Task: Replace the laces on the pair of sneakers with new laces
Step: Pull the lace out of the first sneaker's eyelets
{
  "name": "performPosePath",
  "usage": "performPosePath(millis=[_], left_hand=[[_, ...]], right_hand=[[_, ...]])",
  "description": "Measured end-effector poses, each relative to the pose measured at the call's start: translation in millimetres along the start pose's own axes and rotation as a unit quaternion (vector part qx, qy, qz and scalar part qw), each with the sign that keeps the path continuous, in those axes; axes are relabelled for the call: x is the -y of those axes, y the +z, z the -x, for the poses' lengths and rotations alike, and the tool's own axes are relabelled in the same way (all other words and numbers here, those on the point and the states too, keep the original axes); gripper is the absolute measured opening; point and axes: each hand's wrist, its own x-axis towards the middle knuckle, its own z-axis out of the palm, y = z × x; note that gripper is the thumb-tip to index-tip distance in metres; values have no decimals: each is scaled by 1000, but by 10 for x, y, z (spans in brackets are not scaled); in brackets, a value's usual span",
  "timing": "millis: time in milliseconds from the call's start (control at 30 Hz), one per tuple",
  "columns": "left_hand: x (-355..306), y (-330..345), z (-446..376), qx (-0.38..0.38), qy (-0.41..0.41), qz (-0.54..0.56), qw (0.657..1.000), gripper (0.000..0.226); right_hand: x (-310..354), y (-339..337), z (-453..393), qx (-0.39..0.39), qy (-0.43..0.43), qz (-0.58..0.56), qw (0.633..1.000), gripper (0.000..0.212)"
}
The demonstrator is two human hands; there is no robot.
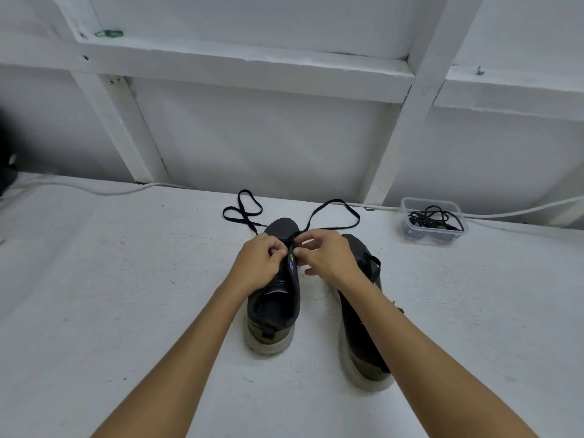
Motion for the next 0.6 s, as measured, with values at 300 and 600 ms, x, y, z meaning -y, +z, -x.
performPosePath(millis=[300, 600], left_hand=[[26, 76, 10, -24, 4, 15, 1000, 10], [49, 88, -22, -16, 58, -16, 998, 11]], right_hand=[[-41, 49, -64, -7, -31, 75, 997, 5], [-23, 73, -55, -3, 1, 59, 998, 11]])
